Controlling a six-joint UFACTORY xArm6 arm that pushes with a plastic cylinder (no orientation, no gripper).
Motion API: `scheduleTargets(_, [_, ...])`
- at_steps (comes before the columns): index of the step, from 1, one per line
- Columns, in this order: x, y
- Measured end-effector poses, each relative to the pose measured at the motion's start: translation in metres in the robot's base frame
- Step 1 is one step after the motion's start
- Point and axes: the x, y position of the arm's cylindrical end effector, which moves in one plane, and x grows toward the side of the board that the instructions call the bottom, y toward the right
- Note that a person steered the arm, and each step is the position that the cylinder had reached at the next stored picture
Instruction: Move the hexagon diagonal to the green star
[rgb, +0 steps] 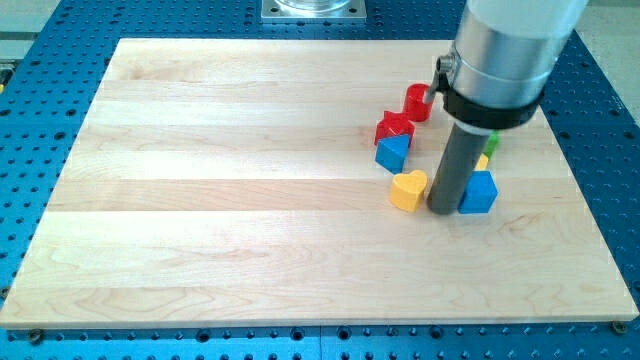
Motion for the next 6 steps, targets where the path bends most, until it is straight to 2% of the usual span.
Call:
scheduleTargets(1, [-0.037, 0.002])
scheduleTargets(6, [-0.056, 0.117])
